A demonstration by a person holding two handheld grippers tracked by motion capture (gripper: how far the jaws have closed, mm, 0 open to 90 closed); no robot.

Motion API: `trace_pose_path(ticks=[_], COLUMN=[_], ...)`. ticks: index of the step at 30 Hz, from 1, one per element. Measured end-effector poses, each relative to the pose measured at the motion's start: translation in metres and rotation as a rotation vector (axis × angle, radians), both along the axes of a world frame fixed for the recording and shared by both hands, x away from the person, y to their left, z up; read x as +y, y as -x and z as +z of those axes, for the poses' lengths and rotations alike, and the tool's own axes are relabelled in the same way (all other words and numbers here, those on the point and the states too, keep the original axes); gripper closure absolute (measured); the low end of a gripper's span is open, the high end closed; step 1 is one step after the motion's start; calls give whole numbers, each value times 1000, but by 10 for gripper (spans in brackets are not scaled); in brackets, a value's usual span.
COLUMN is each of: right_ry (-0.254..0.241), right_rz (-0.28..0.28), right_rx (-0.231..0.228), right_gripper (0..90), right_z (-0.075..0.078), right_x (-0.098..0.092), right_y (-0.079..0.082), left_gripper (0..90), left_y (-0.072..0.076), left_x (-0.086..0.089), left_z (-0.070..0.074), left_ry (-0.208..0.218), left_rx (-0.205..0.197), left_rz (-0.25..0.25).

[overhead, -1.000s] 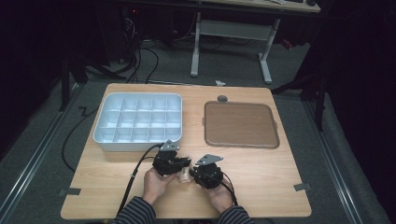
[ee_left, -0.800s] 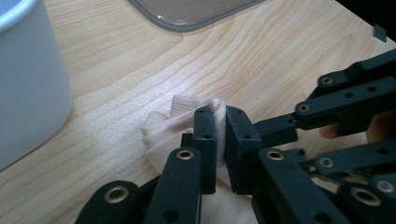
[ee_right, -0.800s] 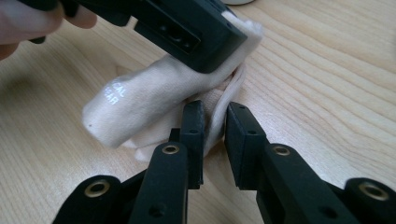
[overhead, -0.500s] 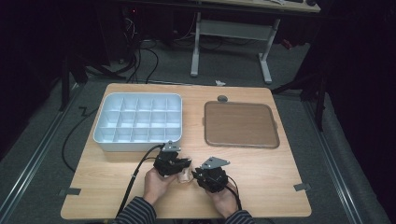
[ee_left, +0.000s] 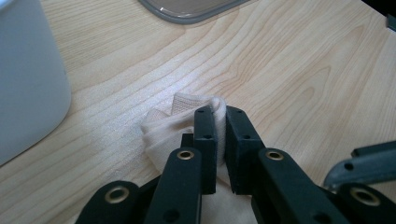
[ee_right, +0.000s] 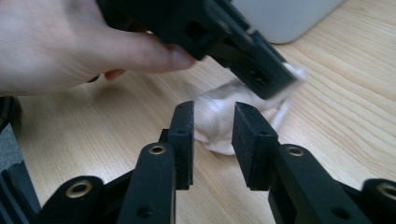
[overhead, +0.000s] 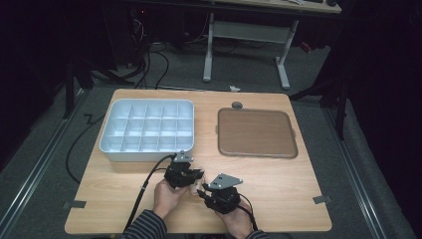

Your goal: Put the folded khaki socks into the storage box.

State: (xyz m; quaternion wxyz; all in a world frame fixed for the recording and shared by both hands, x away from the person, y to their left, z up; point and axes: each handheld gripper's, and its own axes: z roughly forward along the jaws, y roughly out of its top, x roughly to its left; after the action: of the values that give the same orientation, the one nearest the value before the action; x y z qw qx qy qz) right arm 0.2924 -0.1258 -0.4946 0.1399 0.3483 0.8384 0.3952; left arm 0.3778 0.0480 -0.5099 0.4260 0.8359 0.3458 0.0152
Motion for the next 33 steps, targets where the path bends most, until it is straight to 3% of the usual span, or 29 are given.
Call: trace_pose_path(ticks=[5, 13, 33], right_ry=[18, 62, 121], right_rz=[-15, -11, -28], right_rx=[18, 37, 49], right_gripper=[644, 842, 863], right_z=[-5, -17, -27], right_x=[7, 6, -3], right_y=[-6, -10, -11], left_gripper=[842, 842, 844], left_y=[0, 0, -6], left_x=[0, 0, -1], left_z=[0, 0, -7], left_ry=[-1, 4, 13], left_rx=[1, -2, -21], left_rz=[-3, -3, -11])
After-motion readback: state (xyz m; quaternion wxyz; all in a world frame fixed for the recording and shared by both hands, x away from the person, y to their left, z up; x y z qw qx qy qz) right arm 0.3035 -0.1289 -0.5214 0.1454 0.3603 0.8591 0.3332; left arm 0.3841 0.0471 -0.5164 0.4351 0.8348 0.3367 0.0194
